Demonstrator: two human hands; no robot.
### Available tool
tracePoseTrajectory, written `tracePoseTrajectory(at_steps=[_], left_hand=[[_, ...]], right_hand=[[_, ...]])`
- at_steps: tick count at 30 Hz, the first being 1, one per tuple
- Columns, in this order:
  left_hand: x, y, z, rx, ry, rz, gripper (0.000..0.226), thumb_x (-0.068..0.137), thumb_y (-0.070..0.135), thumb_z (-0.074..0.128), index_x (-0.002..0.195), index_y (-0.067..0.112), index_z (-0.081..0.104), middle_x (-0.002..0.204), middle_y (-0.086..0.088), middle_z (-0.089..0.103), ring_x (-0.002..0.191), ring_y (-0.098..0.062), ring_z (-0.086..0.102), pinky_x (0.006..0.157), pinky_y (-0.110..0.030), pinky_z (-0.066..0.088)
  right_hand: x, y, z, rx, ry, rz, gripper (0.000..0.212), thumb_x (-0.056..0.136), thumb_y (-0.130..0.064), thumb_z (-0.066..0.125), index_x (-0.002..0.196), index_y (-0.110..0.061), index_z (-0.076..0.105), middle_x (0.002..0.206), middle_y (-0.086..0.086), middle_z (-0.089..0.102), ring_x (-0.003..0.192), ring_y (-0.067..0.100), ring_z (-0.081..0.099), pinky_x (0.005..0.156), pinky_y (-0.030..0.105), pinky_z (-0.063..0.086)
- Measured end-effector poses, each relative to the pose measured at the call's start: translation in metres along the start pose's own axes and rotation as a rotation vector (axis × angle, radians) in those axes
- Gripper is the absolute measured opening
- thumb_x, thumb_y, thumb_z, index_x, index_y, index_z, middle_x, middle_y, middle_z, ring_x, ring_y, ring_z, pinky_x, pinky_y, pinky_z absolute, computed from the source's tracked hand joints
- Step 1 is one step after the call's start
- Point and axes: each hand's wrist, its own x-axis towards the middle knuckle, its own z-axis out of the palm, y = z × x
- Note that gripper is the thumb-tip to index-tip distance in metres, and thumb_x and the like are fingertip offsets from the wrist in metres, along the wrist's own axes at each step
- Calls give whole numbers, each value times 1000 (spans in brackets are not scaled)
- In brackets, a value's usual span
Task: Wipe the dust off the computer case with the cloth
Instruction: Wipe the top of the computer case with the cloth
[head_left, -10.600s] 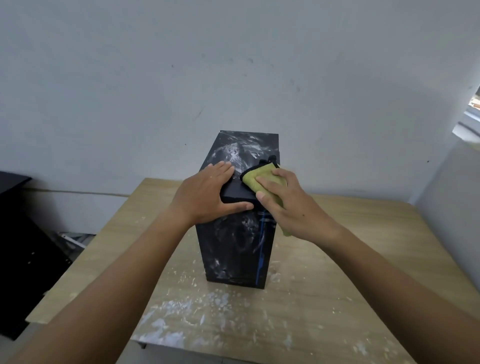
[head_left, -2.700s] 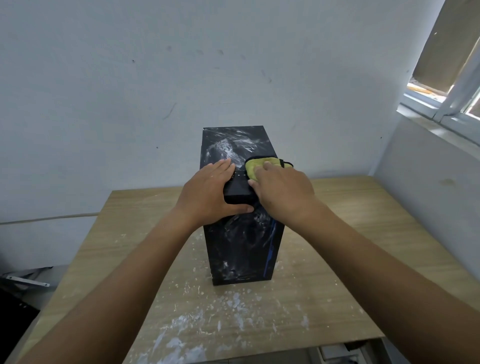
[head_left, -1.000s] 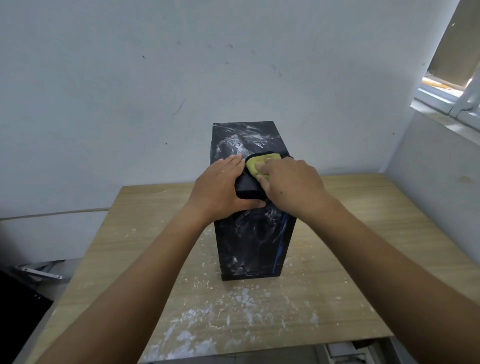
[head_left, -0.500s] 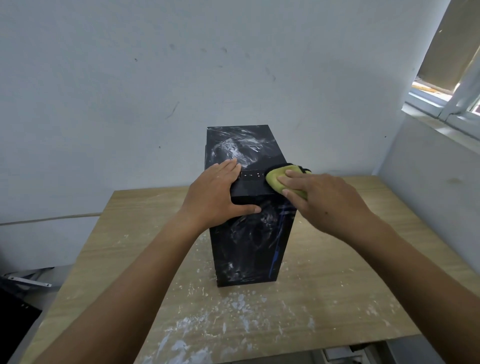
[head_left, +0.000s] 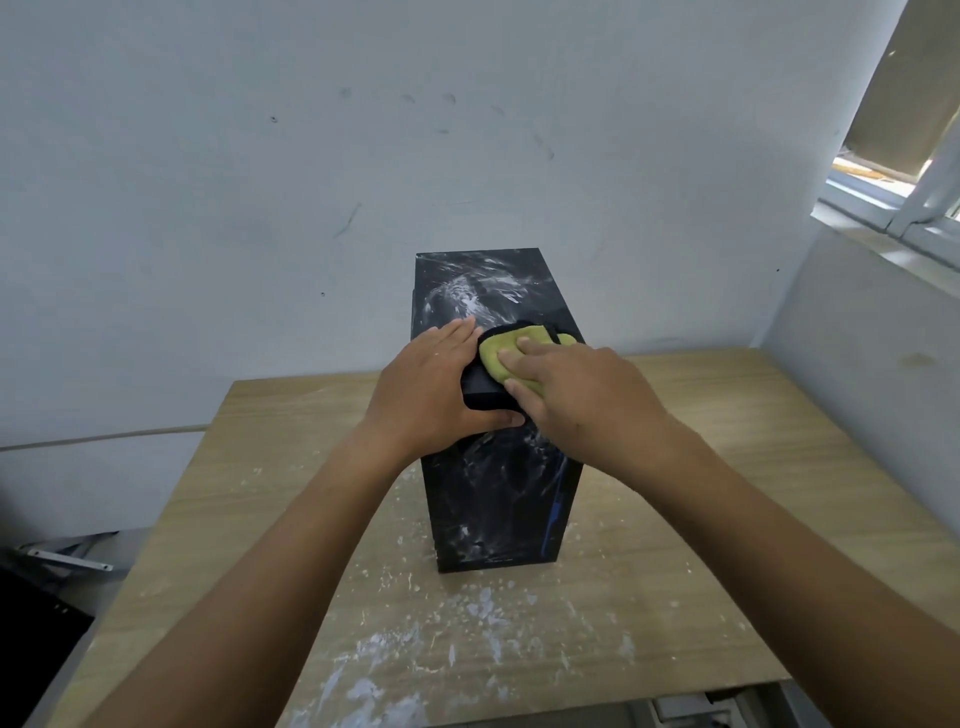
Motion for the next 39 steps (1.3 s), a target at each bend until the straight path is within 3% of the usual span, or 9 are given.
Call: tracePoseTrajectory(at_steps=[3, 7, 15, 21, 27, 32, 35, 39], left_hand=[[1, 0, 1, 19, -8, 1, 111, 70, 76, 63, 155, 17, 24, 163, 5, 18, 149, -8, 13, 118, -23, 6], [1, -2, 3, 27, -19, -4, 112, 70, 80, 59, 155, 17, 22, 163, 6, 16, 149, -7, 11, 118, -23, 3], [2, -2, 2, 26, -14, 0, 112, 70, 80, 58, 155, 18, 22, 163, 6, 16, 149, -7, 10, 117, -22, 3], [0, -2, 3, 2, 14, 11, 111, 69, 77, 63, 154, 16, 26, 162, 5, 21, 149, -8, 15, 116, -20, 3], [1, -2, 2, -24, 29, 12, 107, 70, 75, 62, 153, 16, 29, 161, 4, 24, 148, -7, 17, 118, -22, 6], [1, -2, 2, -1, 18, 27, 110, 70, 75, 64, 154, 14, 27, 162, 4, 21, 149, -8, 14, 117, -20, 3], [1, -3, 2, 13, 15, 28, 110, 72, 78, 61, 155, 16, 23, 163, 5, 17, 149, -7, 11, 116, -19, 1], [1, -3, 2, 13, 16, 20, 110, 71, 79, 60, 155, 17, 23, 163, 6, 18, 149, -7, 12, 116, -20, 2]], right_hand=[[-21, 11, -6, 60, -19, -11, 41, 102, -44, 33, 142, -42, 38, 154, -18, 29, 129, 21, 46, 94, 36, 44], [-32, 29, -13, 75, -33, 53, 40, 100, -48, 35, 140, -48, 39, 150, -26, 29, 133, 17, 42, 99, 37, 42], [20, 35, -6, -28, -64, 178, 39, 99, -47, 36, 135, -41, 49, 137, -1, 53, 115, 31, 53, 89, 38, 44], [26, 4, 1, -90, 12, 101, 33, 102, -37, 34, 126, -27, 55, 135, 0, 53, 112, 28, 54, 78, 36, 42], [-15, -6, 5, 86, 49, 47, 42, 102, -42, 31, 144, -41, 36, 154, -18, 28, 123, 22, 51, 87, 35, 46], [-26, 18, 2, 222, 31, 83, 39, 97, -50, 39, 136, -53, 42, 147, -33, 28, 134, 12, 42, 101, 38, 43], [-18, 32, -3, 181, 15, 143, 38, 97, -48, 42, 135, -50, 46, 146, -29, 34, 131, 17, 45, 100, 38, 43], [5, 35, -11, 103, -33, 240, 38, 99, -46, 41, 136, -43, 48, 140, -4, 51, 119, 30, 51, 93, 38, 43]])
